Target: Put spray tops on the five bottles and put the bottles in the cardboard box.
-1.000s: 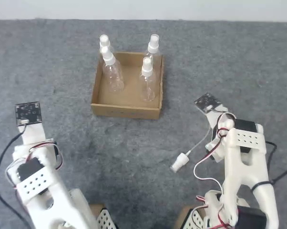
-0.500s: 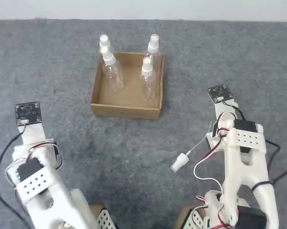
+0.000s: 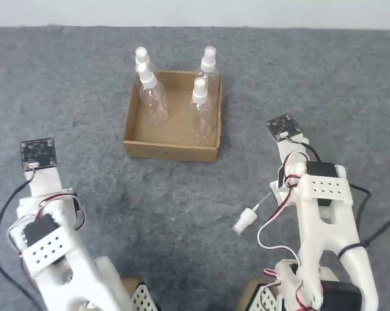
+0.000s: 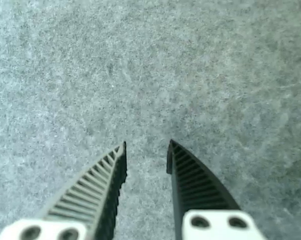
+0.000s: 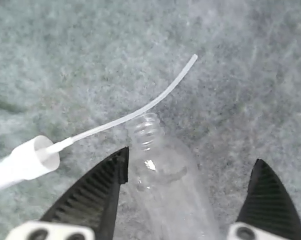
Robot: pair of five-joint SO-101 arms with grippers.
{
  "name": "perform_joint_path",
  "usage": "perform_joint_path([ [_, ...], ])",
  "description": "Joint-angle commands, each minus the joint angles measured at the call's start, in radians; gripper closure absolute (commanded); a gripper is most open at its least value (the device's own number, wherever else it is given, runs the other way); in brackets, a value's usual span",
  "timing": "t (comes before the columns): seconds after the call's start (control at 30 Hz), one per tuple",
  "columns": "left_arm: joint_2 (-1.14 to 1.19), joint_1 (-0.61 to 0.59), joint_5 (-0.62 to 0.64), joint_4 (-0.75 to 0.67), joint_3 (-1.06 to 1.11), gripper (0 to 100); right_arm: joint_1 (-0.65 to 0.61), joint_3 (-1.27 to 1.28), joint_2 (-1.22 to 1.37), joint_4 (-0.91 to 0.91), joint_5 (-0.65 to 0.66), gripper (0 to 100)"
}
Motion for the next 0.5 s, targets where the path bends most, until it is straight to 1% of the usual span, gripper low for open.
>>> perform_joint_path([
  [0.0, -0.031, 0.0, 0.005, -0.02, -0.008, 88, -0.002, -0.068, -0.041, 0.008, 0.106, 68.0],
  [0.13, -0.031, 0.0, 0.005, -0.02, -0.008, 88, -0.002, -0.074, -0.041, 0.033, 0.152, 68.0],
  [0.3, -0.031, 0.0, 0.005, -0.02, -0.008, 88, -0.004, -0.086, -0.041, 0.122, 0.218, 68.0],
  [0.47, -0.031, 0.0, 0.005, -0.02, -0.008, 88, -0.002, -0.08, -0.041, 0.165, 0.282, 68.0],
])
